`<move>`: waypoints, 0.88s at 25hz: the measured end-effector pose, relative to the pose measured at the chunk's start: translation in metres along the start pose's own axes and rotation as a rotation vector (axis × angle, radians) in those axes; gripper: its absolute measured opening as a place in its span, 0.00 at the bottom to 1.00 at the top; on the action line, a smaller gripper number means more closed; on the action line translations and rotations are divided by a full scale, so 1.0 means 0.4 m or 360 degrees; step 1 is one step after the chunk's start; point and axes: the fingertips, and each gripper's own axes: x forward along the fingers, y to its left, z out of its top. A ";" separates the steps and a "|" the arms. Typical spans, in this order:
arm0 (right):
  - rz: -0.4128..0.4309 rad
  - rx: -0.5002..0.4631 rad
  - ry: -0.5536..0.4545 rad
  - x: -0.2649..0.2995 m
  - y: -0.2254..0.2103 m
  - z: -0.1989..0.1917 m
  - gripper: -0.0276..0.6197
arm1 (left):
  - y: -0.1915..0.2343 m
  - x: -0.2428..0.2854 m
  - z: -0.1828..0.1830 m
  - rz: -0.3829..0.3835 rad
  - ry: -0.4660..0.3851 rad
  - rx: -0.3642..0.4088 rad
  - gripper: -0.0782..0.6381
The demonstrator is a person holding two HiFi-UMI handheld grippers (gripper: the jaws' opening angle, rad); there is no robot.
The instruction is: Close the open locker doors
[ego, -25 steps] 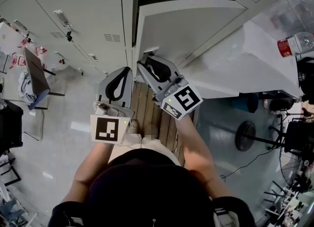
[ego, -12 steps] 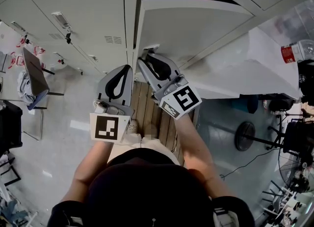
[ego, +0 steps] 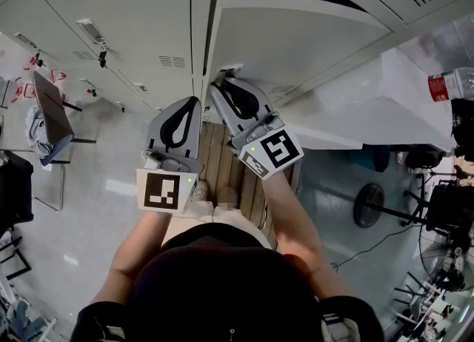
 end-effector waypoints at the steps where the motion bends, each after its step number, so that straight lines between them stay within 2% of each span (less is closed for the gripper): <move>1: -0.0007 -0.0003 -0.0002 0.003 -0.002 0.000 0.12 | 0.003 0.002 -0.001 0.0000 0.0001 -0.0001 0.11; 22: -0.0184 -0.0044 -0.0047 0.065 -0.056 0.001 0.11 | 0.042 0.050 -0.015 0.0007 0.0017 -0.0013 0.11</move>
